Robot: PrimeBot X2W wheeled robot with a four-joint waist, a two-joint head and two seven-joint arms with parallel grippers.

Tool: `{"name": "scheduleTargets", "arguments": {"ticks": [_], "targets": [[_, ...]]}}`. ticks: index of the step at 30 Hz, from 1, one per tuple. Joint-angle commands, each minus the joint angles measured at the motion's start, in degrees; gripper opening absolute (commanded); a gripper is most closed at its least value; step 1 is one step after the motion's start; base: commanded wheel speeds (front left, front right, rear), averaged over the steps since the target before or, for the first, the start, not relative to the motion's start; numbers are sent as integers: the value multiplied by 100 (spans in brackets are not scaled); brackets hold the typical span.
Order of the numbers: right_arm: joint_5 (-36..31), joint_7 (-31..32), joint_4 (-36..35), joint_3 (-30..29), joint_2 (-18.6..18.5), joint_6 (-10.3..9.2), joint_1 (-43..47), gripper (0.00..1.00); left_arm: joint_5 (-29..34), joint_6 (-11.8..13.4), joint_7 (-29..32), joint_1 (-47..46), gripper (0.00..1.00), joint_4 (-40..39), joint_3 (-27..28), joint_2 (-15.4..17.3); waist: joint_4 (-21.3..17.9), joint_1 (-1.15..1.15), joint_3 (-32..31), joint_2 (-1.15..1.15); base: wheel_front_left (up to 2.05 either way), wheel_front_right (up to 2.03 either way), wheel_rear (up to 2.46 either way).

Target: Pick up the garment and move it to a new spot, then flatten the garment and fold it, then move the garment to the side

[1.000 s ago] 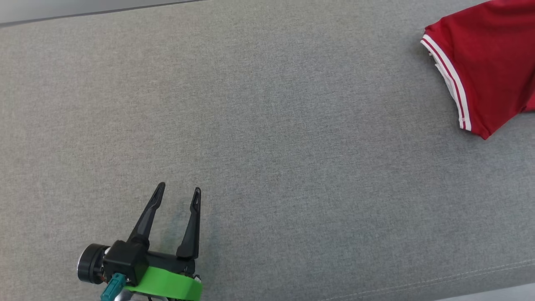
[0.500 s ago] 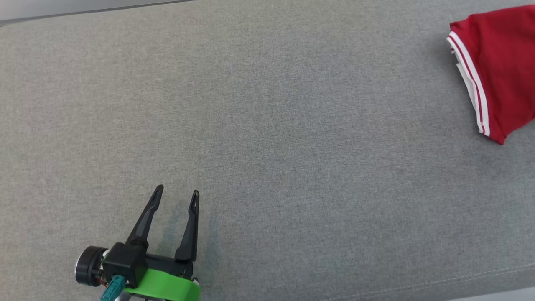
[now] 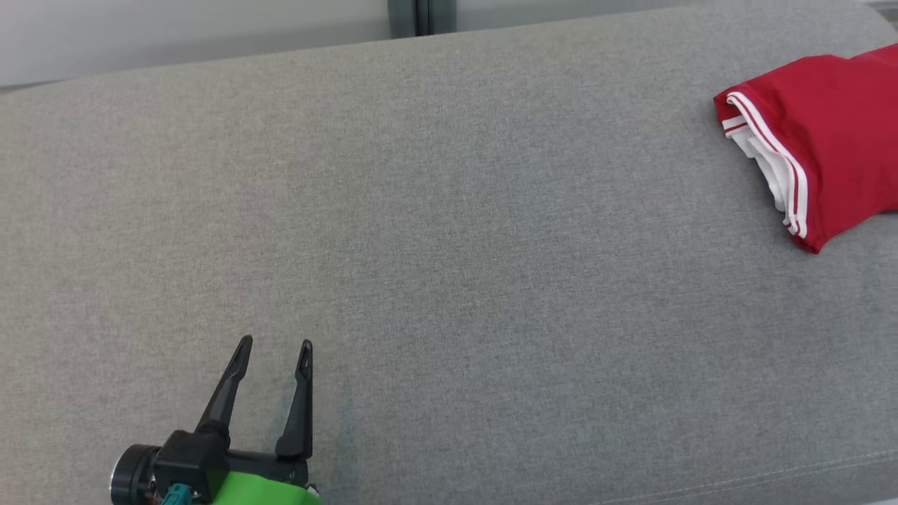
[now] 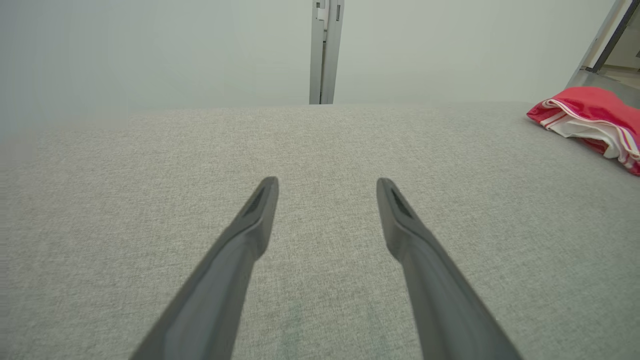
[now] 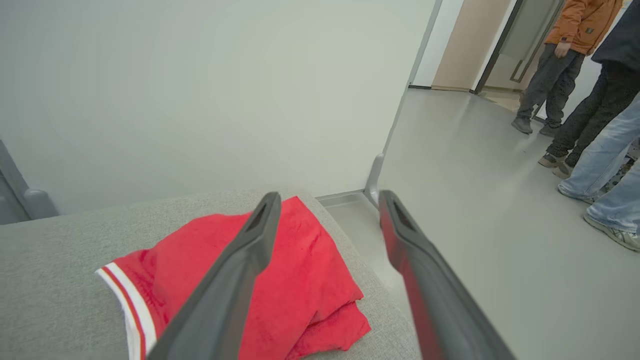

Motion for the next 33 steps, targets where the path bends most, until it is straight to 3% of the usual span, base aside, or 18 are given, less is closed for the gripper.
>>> {"name": "scheduleTargets", "arguments": {"ticks": [1,9,14,20,32,33], "targets": [[69,-250,-141,64,54,-10,307,100,-25,-13,-13,97,100,14,83,-10,-28,0,-327,0,0,0,0],[452,-1381,-995,894,420,-10,1934,100,-132,181,-8,368,100,209,482,-61,109,0,-982,0,0,0,0],[571,-1615,-1527,1293,944,-9,2866,100,-285,304,-7,556,100,381,508,-65,179,0,-1225,0,0,0,0],[624,-1651,-2119,1730,1532,-9,3782,100,-344,276,-7,587,100,664,546,-64,210,0,-1337,0,0,0,0],[714,-1655,-2174,2213,1675,-9,4330,100,-444,279,-6,485,100,917,564,-65,132,0,-1397,0,0,0,0],[713,-1633,-2169,2219,1674,1,4301,0,-436,289,-8,521,0,937,550,-74,132,0,-1397,0,0,0,0]]}}
